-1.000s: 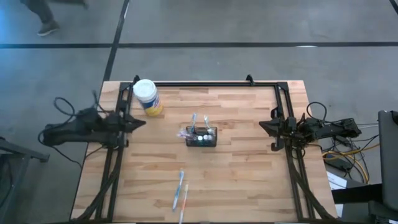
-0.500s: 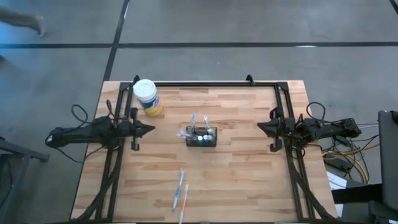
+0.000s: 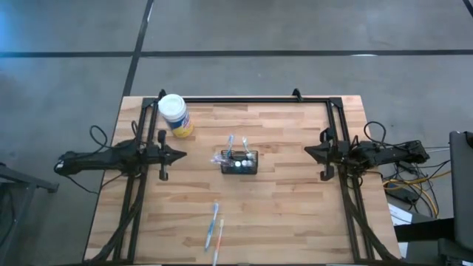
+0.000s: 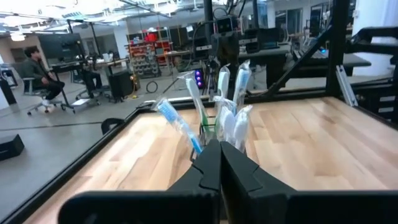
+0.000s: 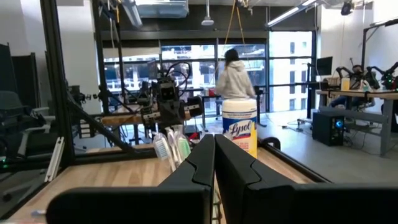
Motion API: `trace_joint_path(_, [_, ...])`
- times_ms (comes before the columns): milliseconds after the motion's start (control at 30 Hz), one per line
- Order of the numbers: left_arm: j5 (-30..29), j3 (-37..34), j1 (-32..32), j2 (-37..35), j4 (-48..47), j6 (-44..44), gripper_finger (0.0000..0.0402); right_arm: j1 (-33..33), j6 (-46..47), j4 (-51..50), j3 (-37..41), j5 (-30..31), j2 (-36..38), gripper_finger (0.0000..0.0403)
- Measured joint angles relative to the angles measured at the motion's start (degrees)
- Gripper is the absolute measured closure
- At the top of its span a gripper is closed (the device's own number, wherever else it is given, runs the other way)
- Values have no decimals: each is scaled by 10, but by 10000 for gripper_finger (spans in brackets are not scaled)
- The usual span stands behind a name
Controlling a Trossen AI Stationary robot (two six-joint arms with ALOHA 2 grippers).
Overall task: Pick & Place toothbrushing station
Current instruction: Put the blue toothbrush into the wire organizer
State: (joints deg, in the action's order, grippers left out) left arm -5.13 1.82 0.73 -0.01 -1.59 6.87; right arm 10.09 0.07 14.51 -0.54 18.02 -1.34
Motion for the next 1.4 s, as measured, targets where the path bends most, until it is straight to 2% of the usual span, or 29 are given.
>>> trace_joint_path(300, [10,-1,0,6,5,-66,388,0,1,-3,0,0,1,394])
trace_joint_path(500, [46,49,-18,69,10,-79,398,0,0,-2,0,0,1,394])
trace_joint_path(700, [16,156,-64,189,-8,-104,399,0,-3,-3,0,0,1,394])
trace_joint_path(900, [-3,288,-129,339,-115,-174,399,0,-5,-8,0,-1,1,394])
trace_joint_path(1133, [-100,412,-244,520,-159,-305,399,0,-6,-9,0,-8,1,394])
trace_joint_path(1267, [-155,455,-301,622,-175,-384,399,0,-6,-11,0,-41,1,394])
trace_joint_path(1400, [-183,485,-338,706,-190,-508,398,0,-2,-11,0,-73,2,394])
